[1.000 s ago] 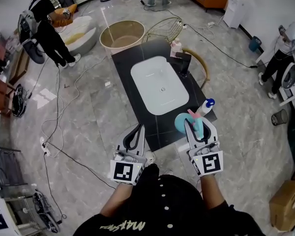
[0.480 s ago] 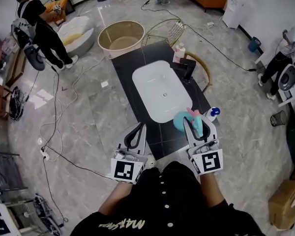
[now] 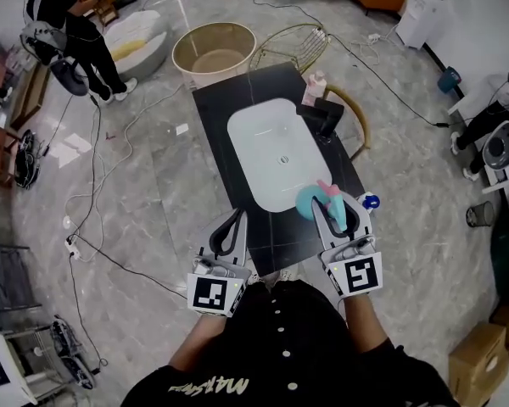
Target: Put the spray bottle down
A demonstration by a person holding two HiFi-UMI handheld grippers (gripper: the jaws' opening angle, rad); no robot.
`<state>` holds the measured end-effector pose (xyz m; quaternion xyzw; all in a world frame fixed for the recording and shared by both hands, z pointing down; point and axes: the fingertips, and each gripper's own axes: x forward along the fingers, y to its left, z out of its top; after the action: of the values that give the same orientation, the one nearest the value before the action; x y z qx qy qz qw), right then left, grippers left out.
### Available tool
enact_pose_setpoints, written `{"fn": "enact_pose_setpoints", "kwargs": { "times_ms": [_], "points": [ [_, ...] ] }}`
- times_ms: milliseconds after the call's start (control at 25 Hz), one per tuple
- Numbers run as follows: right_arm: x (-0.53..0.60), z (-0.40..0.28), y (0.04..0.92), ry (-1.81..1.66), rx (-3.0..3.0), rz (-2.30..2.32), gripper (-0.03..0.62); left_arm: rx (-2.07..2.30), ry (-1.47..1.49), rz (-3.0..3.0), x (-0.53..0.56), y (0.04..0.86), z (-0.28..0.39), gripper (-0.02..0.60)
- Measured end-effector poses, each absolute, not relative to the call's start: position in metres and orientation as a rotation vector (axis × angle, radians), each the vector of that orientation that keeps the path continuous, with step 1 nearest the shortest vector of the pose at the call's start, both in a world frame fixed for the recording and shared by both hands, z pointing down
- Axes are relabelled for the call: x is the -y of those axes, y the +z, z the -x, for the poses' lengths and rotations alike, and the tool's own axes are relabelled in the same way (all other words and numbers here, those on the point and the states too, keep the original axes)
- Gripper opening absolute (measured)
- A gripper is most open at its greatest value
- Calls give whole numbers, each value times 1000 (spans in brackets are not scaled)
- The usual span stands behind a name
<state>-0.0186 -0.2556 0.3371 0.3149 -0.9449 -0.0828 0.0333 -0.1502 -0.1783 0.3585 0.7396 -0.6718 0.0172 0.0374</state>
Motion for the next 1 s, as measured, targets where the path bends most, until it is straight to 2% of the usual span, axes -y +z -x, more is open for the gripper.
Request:
{"fn": "enact_pose_setpoints", "kwargs": {
  "times_ms": [400, 1000],
  "points": [
    [263, 66, 391, -139, 2920, -733, 117, 2069, 83, -2132, 161, 390, 154, 17],
    [244, 161, 532, -49, 2863, -307, 117, 2002, 129, -1922, 130, 483, 153, 17]
  ]
}}
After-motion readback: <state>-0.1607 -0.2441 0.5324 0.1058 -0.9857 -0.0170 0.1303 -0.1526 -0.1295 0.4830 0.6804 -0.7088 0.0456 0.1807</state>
